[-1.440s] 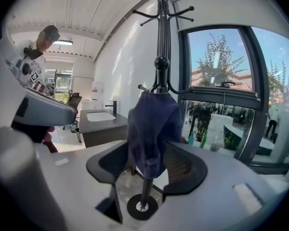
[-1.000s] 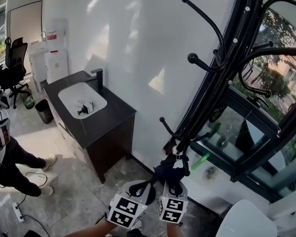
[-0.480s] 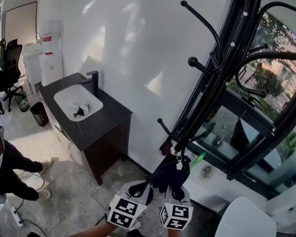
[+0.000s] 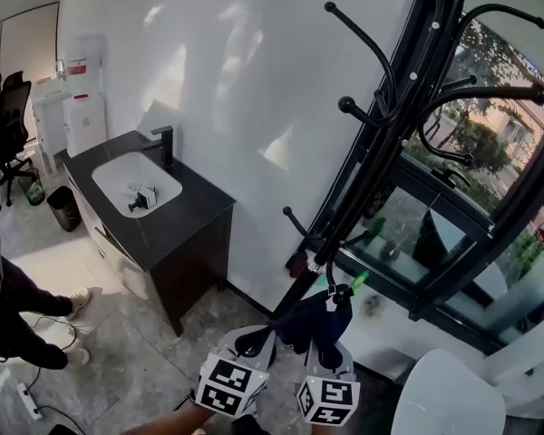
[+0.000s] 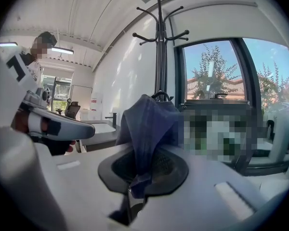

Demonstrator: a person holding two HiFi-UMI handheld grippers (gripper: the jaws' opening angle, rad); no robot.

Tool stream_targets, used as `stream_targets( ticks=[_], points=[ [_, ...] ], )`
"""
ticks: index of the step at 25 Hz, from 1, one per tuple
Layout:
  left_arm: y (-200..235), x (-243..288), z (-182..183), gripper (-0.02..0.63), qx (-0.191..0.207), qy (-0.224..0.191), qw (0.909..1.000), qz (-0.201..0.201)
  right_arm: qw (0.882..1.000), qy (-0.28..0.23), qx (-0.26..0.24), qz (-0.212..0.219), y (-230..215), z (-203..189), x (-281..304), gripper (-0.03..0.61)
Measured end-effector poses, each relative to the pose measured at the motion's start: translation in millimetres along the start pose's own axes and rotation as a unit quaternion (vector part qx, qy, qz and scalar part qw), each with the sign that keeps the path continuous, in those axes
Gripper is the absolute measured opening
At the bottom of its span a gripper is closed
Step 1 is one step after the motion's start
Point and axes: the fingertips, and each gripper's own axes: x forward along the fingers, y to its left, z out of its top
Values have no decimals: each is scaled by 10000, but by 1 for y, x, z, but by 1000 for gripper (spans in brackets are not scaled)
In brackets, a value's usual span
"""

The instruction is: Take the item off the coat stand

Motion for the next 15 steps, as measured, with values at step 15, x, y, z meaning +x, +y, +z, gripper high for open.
stream_targets(
  ticks=[15],
  points=[
    [-13,-49,-5,2,319,-163,9993,125,9994,-234,236,0,27,9,-69,23]
  ],
)
